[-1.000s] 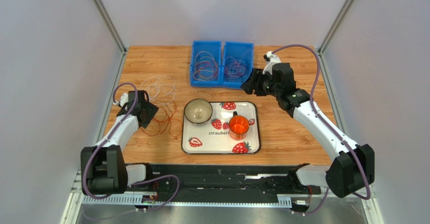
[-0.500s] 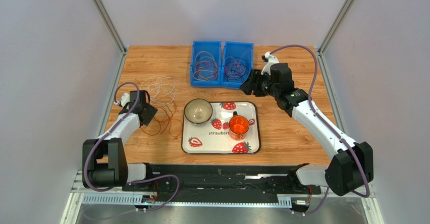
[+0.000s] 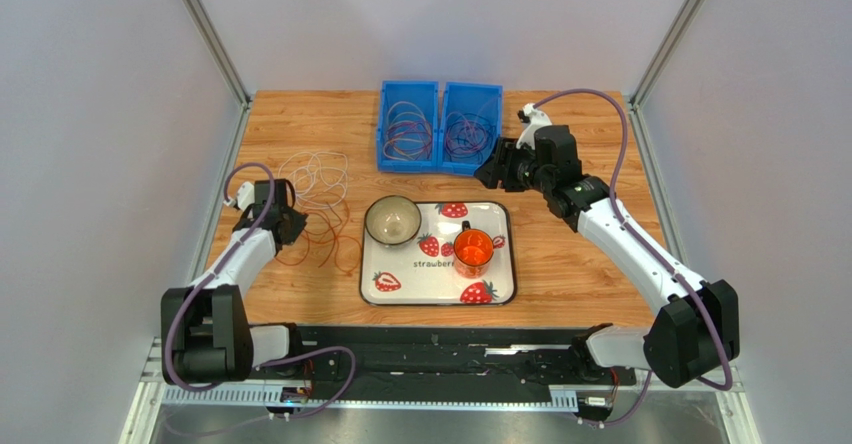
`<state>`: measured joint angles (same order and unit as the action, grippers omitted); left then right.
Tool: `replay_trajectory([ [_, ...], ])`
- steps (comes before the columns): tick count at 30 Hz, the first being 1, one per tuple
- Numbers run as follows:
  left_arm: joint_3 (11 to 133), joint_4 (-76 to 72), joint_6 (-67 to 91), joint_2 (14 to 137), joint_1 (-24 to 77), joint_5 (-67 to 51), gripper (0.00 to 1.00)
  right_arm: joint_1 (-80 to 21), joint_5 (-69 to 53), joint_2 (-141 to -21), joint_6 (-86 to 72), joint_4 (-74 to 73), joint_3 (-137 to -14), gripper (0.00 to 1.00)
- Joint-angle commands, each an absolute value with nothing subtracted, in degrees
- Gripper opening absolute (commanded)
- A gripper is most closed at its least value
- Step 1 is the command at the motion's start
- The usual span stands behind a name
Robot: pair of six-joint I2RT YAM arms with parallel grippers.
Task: Untangle the cables
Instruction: Pick up the cable from the cable.
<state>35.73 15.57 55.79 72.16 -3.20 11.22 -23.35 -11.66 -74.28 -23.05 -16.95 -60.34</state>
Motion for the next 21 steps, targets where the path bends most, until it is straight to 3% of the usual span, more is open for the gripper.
replay_trajectory([
  [1, 38.66, 18.19, 53.27, 65.14, -3.16, 11.43, 0.0, -24.87, -12.83, -74.44, -23.38, -15.38, -62.93, 0.57],
  [8, 45.34, 25.3, 48.96, 54.68, -1.5, 8.45, 0.0, -29.35, -17.56, -75.49, -23.03, -13.98, -67.67, 0.58],
  [16, 57.3, 33.12, 43.34, 51.51, 2.28, 2.65, 0.0, -32.52, -33.99, -80.06, -29.26, -4.85, -73.55, 0.59],
  [21, 61.87, 35.33, 40.44, 50.45, 2.72, -3.24, 0.0, -36.9, -37.79, -83.75, -31.02, -2.29, -78.3, 0.59],
])
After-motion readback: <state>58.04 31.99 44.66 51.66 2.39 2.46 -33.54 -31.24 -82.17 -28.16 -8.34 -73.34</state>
